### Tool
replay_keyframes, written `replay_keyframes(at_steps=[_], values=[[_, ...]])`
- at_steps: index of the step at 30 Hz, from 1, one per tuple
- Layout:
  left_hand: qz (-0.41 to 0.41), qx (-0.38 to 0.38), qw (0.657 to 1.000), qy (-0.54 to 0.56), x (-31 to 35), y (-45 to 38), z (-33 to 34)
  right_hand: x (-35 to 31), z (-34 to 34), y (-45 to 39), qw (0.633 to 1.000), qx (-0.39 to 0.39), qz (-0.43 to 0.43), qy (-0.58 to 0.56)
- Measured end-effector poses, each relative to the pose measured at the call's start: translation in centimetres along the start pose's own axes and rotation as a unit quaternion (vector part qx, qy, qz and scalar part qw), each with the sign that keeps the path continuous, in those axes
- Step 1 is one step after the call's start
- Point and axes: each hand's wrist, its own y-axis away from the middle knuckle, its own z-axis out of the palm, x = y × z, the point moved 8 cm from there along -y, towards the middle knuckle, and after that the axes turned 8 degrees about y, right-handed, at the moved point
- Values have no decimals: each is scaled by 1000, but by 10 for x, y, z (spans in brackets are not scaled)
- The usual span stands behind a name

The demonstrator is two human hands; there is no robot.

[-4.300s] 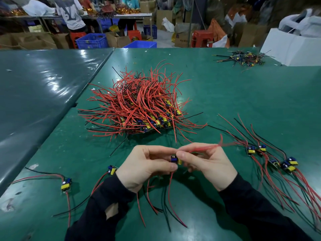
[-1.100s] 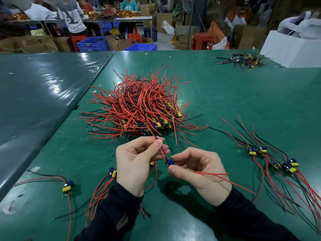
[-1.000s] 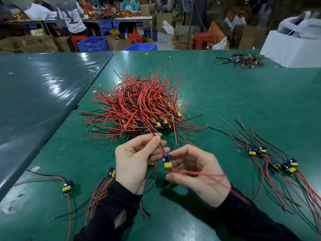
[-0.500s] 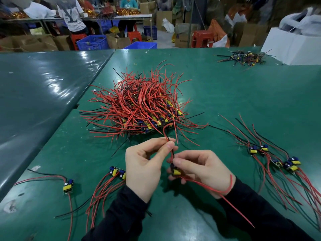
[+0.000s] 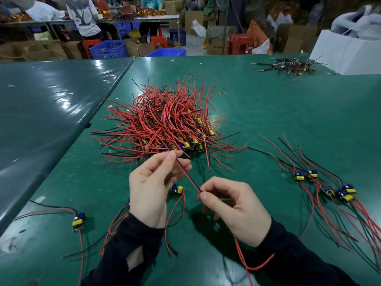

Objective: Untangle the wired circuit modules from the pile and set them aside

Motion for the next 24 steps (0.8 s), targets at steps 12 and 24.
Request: replay_keyframes(at_steps=[12, 24], values=[[-96, 4, 989, 116, -4, -7, -5, -22, -7, 1, 974, 68, -130, 175], [-126, -157, 976, -87, -38, 15, 25, 7, -18, -3, 992, 90, 11, -90]])
